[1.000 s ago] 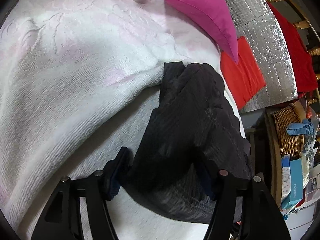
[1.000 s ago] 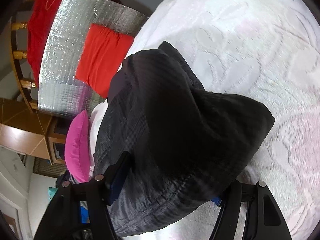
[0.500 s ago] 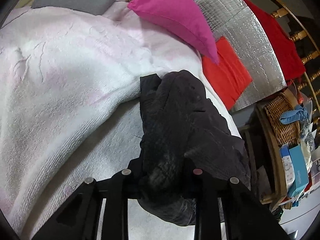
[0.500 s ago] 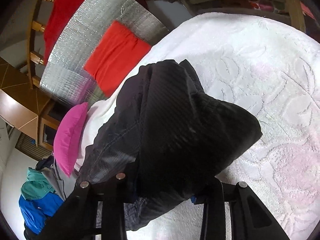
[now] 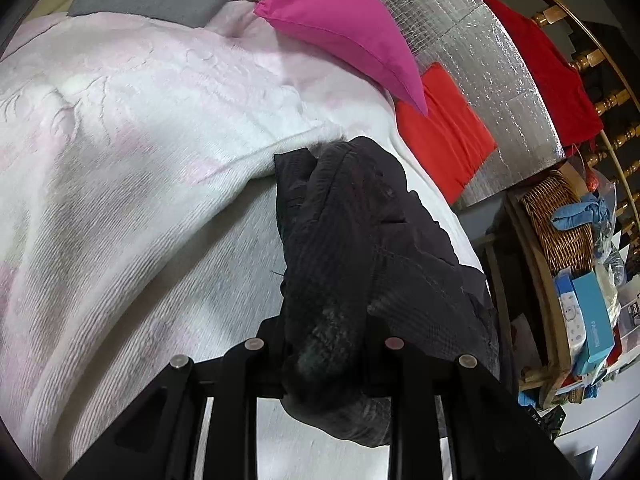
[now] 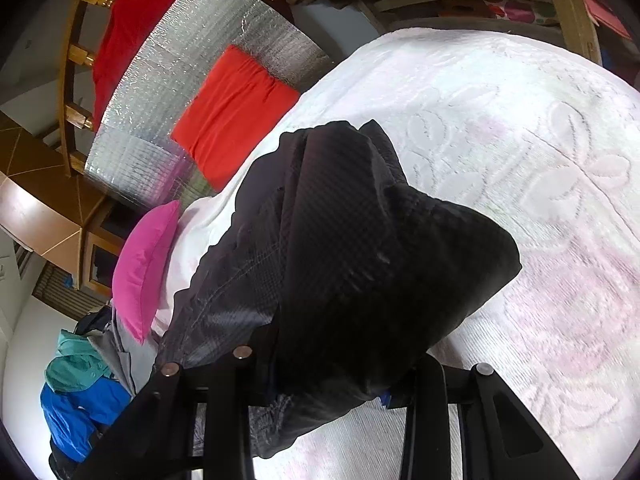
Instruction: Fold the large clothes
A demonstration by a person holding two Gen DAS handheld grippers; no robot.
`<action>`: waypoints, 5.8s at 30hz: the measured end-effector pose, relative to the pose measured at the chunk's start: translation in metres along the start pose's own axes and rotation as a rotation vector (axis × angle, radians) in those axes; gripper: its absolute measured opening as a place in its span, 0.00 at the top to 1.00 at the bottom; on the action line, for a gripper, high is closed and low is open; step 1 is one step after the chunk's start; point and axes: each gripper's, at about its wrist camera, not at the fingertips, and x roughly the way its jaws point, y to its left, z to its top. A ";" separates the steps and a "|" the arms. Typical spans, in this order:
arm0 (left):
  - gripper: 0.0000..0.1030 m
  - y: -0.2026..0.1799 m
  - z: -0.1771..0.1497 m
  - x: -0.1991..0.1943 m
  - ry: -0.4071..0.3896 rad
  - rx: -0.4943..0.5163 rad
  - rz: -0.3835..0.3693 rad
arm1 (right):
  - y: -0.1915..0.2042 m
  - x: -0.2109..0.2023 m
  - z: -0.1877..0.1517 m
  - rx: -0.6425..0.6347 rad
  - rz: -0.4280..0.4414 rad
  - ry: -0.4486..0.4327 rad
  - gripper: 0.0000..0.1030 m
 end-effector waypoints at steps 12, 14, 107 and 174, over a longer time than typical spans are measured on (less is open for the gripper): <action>0.76 0.015 -0.024 -0.024 0.001 0.003 0.017 | -0.018 -0.023 -0.022 0.024 0.012 0.016 0.64; 0.76 0.016 -0.030 -0.029 -0.002 0.011 0.016 | -0.023 -0.026 -0.025 0.033 0.016 0.017 0.64; 0.30 -0.054 -0.065 -0.088 -0.068 0.853 0.540 | -0.058 -0.137 0.026 -0.190 -0.017 0.162 0.23; 0.37 -0.064 0.009 0.011 -0.128 0.632 0.535 | 0.005 -0.023 0.091 -0.292 -0.181 0.250 0.41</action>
